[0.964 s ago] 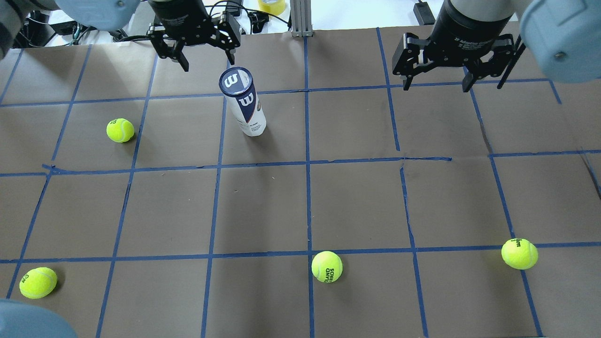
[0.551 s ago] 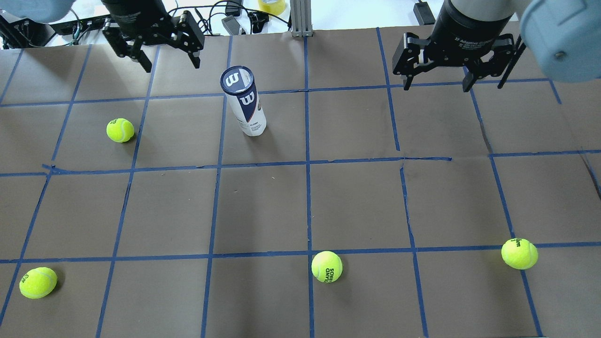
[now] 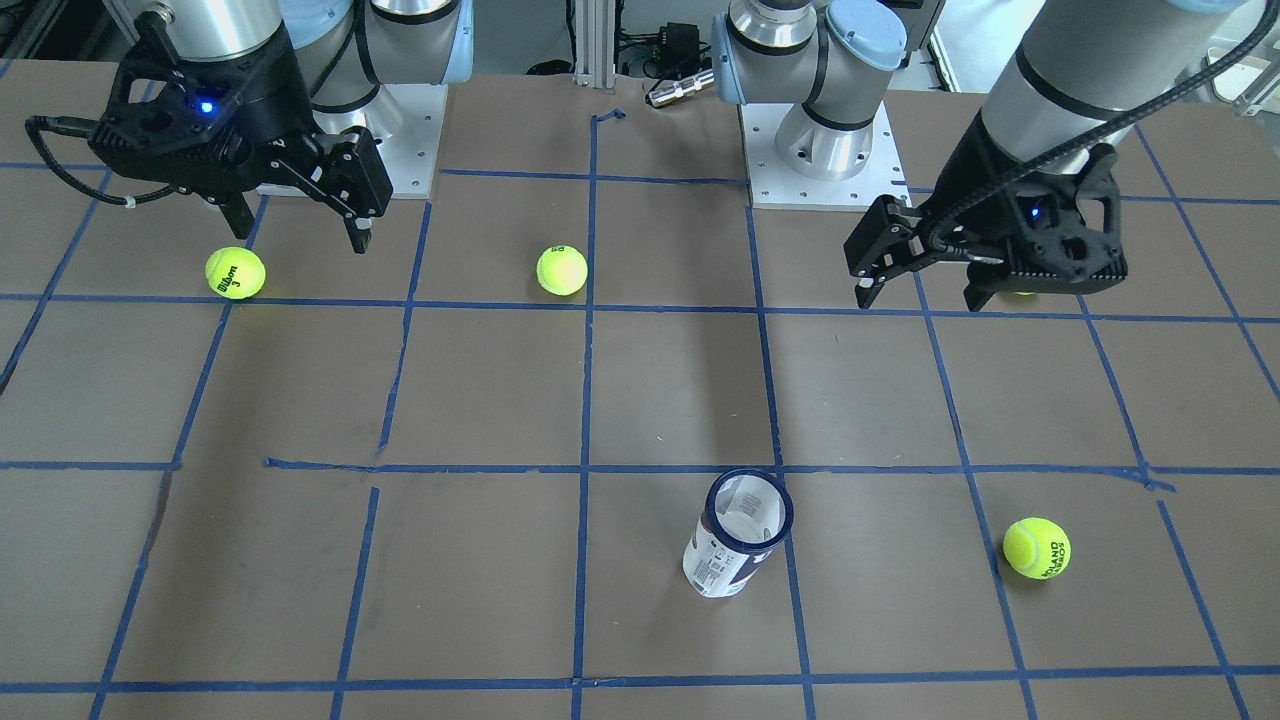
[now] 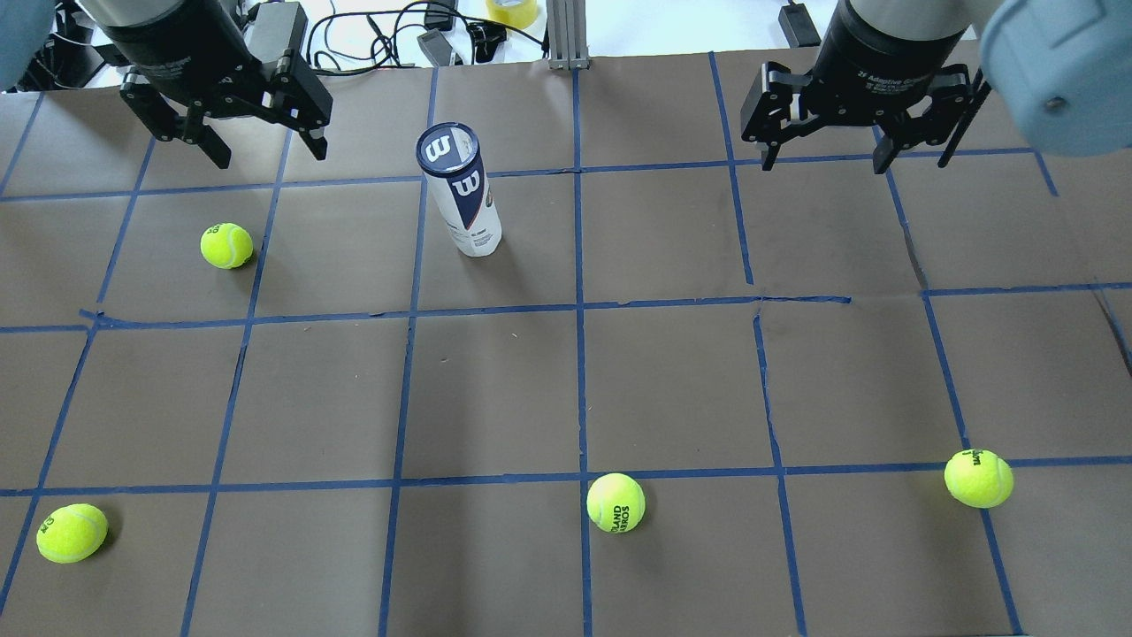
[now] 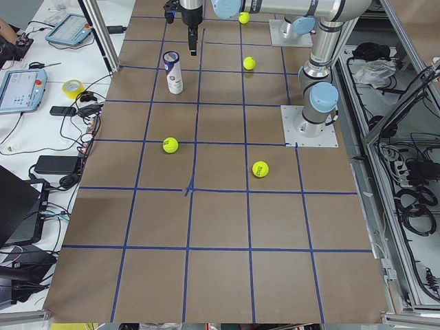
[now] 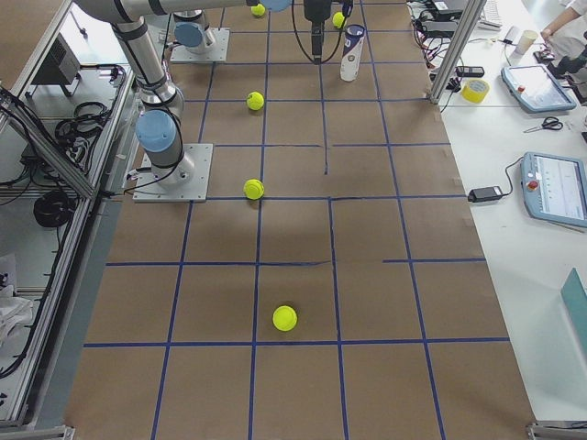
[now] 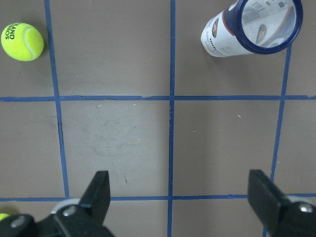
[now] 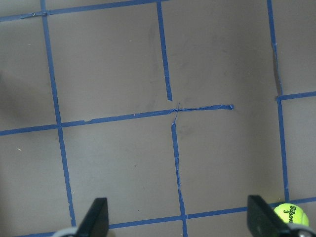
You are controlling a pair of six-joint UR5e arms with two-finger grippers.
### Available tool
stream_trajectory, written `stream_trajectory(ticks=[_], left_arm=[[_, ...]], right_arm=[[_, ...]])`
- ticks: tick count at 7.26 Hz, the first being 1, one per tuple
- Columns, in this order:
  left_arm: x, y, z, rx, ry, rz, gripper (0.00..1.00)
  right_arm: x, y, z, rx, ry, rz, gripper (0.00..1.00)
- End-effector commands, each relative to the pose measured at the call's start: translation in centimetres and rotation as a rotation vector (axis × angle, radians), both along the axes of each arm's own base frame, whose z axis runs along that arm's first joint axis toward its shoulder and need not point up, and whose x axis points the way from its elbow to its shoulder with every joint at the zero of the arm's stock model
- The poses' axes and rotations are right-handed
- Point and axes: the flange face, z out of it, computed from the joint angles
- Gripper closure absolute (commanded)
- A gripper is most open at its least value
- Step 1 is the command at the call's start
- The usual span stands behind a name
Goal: Lift up tennis ball bucket
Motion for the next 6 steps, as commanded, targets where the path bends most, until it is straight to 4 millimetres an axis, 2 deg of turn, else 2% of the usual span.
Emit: stream_trajectory(ticks=[1,2,6], left_arm=[[1.16,1.72,-0.39,0.006,-0.022,-0.015,0.0],[1.18,2.48,-0.54,0.011,-0.03,-0.015,0.0],[1.28,2.71,-1.12,0.023,-0.042,-0.017,0.0]], right_arm=[[-0.02,-0.01,-0.03,0.001,0.002,0.001,0.0],[-0.01,0.04,0.04,-0.001,0.0,0.001,0.0],[0.16,0.13,0.12,-0.002,-0.009,0.0,0.0]])
